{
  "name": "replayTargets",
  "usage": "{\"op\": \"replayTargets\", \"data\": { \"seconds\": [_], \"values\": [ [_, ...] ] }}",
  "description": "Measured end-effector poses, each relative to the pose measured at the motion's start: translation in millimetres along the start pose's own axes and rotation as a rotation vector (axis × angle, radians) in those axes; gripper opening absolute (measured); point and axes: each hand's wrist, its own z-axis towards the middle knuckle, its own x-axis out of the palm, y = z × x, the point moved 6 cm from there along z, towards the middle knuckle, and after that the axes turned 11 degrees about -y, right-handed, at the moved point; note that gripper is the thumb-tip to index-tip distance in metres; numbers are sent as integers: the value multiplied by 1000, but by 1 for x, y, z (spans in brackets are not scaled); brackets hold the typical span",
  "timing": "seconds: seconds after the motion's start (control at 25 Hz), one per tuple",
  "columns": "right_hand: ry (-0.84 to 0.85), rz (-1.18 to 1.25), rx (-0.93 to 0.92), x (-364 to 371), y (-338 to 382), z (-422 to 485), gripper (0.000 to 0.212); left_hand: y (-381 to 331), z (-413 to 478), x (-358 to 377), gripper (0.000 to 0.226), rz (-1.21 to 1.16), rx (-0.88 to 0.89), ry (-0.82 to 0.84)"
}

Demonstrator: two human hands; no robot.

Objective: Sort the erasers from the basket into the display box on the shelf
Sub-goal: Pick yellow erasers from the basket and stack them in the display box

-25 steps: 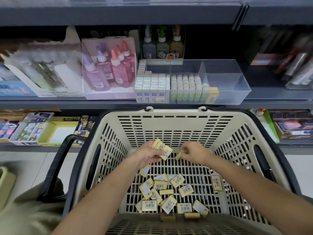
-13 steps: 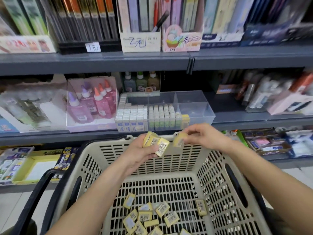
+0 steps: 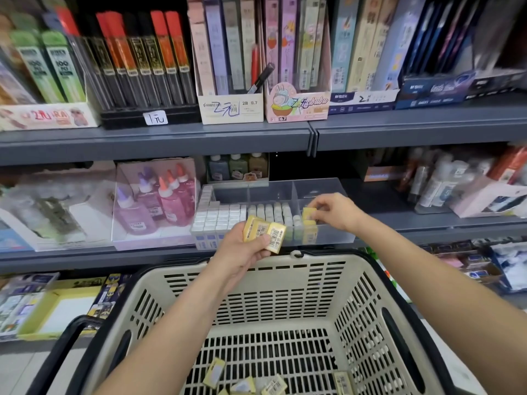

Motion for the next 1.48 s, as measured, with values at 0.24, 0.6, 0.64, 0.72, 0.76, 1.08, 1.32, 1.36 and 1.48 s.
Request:
{"op": "replayTargets", "data": {
  "seconds": [0.24, 0.6, 0.64, 0.72, 0.76, 1.08, 1.32, 1.36, 1.48],
  "values": [
    [162, -254, -128, 15, 6, -3, 33, 4, 3, 12, 25, -11, -22, -8],
    [133, 165, -111, -2, 54, -48, 18, 3, 3, 33, 21, -7, 8, 16],
    [172, 219, -80, -4, 52, -48, 11, 5, 3, 36, 17, -15, -1, 32],
    [101, 335, -9, -18, 40, -37, 8, 8, 3, 38, 9, -56, -30, 45],
    [18, 387, 35, -27, 32, -28, 10, 9, 4, 37, 7, -84, -48, 33],
    [-128, -67, -55, -18, 11, 12, 12, 8, 2, 18, 16, -88, -13, 66],
    [32, -135, -34, 9, 1, 14, 16, 4, 5, 14, 18, -90, 23, 42],
    [44, -146, -37, 10, 0, 12, 19, 5, 6, 14, 18, -109, 11, 30],
    [-103, -149, -90, -6, 9, 1, 24, 6, 7, 16, 14, -149, 0, -9]
  ]
}}
